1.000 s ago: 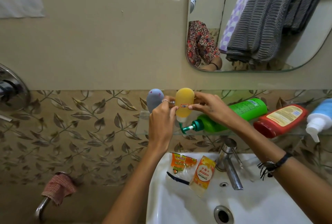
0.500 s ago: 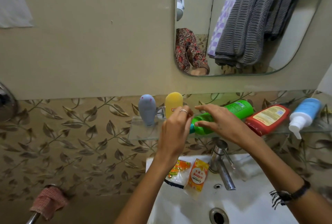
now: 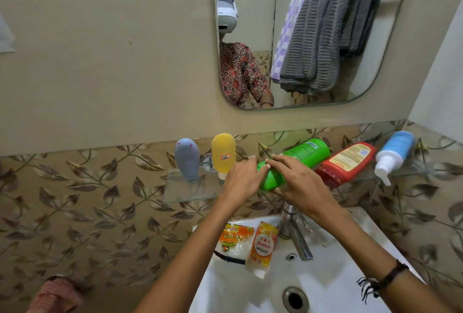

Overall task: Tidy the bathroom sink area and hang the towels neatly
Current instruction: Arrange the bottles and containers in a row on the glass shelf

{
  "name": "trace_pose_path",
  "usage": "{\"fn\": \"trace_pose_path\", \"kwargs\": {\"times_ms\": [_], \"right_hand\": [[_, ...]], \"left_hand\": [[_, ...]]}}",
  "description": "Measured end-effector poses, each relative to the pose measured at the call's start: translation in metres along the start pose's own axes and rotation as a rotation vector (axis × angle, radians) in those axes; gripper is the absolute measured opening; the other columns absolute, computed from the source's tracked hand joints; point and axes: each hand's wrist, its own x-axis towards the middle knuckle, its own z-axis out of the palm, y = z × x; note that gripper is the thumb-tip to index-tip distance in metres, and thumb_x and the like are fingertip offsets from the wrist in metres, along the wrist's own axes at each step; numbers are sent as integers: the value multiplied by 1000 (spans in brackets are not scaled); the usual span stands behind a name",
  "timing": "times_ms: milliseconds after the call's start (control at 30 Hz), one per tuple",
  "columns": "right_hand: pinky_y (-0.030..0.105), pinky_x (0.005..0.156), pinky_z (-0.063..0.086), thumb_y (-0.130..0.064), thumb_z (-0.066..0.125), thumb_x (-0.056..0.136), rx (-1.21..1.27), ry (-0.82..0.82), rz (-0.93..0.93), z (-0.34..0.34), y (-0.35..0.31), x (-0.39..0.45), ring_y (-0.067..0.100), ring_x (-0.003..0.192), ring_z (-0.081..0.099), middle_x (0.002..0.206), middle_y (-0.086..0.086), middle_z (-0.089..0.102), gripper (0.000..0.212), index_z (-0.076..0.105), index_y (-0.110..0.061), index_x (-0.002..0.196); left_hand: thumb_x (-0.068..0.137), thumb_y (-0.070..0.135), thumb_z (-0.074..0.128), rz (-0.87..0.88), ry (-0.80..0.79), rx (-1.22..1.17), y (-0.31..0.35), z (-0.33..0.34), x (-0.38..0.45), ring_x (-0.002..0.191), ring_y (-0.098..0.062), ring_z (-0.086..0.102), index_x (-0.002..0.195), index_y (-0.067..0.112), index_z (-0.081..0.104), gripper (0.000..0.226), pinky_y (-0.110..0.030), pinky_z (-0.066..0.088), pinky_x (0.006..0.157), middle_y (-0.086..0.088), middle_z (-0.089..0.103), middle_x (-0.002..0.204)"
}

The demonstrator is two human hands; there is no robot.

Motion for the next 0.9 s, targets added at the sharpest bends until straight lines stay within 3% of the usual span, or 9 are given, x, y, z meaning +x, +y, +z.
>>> {"fn": "trace_pose_path", "kwargs": {"times_ms": [167,333,467,533,600,633,700,767,900], "right_hand": [[29,113,18,-8,72,73,113,31,-62,-6,13,-4,18,131,43,139,3,50,68,46,-16,135],[34,112,28,-9,69,78,264,71,-121,-28,28,-7,18,128,46,138,6,52,62,46,-17,135],[18,103,34,-6,67,79,380,83,-172,-49,42,0,9,119,47,130,3,56,56,50,-15,131],[6,99,31,-8,66,79,468,94,-172,-57,48,5,6,116,49,124,-3,56,52,52,-14,128],[0,93,33,-16,65,78,572,133,-136,-65,54,11,0,107,52,117,-7,57,49,53,-18,126],[2,91,37,-18,64,78,619,156,-106,-69,57,15,-1,103,53,115,-7,58,49,52,-21,126],[19,93,46,-16,66,80,723,162,-41,-75,62,23,6,101,58,115,-3,63,50,51,-25,126],[34,91,50,-14,68,79,837,125,-10,-80,65,33,15,101,62,113,0,68,50,54,-27,125],[34,89,53,-20,66,78,1128,41,23,-79,63,47,16,104,65,111,1,70,41,60,-27,118]], "left_hand": [[91,46,44,-136,-112,-141,14,-10,-1,106,-34,57,113,8,53,45,-39,45,82,-18,60,119],[92,46,40,-156,-147,-258,34,-41,-8,94,-31,59,104,8,61,45,-41,48,84,-16,62,106],[92,51,36,-183,-329,-486,50,-85,-1,71,-14,60,97,15,67,47,-24,48,70,-5,65,84],[93,49,33,-177,-348,-577,54,-98,2,71,-14,61,89,18,67,46,-23,48,69,-4,67,84],[95,43,34,-167,-322,-722,56,-107,6,70,-17,67,94,15,67,43,-25,56,65,-7,70,86],[96,39,35,-165,-296,-803,57,-110,7,67,-17,70,98,14,65,40,-24,58,62,-7,72,85],[95,29,39,-126,-238,-895,61,-113,10,64,-15,72,104,13,63,30,-23,59,60,-2,73,87],[94,16,44,-26,-204,-838,66,-113,13,65,-8,70,102,21,64,23,-21,56,64,4,70,92],[83,3,62,127,-110,-644,69,-101,21,65,3,61,114,27,58,40,-15,49,59,12,64,99]]}}
